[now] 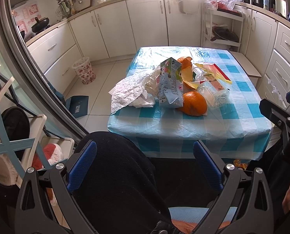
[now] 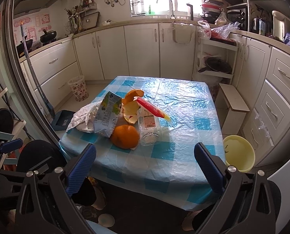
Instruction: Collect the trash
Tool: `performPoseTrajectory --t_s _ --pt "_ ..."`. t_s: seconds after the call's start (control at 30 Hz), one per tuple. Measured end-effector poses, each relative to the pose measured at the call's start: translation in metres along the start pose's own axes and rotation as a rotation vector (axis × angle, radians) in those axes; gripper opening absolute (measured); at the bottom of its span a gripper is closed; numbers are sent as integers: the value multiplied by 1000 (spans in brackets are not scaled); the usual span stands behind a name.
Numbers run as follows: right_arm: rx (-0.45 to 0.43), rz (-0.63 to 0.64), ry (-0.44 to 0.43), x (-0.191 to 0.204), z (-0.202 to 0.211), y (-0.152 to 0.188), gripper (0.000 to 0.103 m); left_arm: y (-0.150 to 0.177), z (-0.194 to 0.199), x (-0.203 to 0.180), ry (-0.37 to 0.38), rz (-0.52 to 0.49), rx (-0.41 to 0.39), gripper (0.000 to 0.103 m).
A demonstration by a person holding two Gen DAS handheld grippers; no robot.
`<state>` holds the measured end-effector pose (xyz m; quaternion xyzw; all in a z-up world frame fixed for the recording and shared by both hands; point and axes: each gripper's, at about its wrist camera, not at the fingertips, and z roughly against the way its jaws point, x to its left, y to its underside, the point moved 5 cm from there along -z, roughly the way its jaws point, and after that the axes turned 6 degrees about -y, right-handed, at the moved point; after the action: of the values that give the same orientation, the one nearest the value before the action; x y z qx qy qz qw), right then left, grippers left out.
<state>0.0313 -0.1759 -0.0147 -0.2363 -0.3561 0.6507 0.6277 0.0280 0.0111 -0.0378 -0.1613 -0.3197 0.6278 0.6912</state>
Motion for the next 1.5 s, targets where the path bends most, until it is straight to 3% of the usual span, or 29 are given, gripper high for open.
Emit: performPoseTrajectory --t_s 1.1,1.5 --pt "-9 3 3 -1 0 -1 97 -1 -2 0 22 24 4 95" --pt "-11 30 22 -30 -41 -20 97 -41 -44 -3 47 61 8 95"
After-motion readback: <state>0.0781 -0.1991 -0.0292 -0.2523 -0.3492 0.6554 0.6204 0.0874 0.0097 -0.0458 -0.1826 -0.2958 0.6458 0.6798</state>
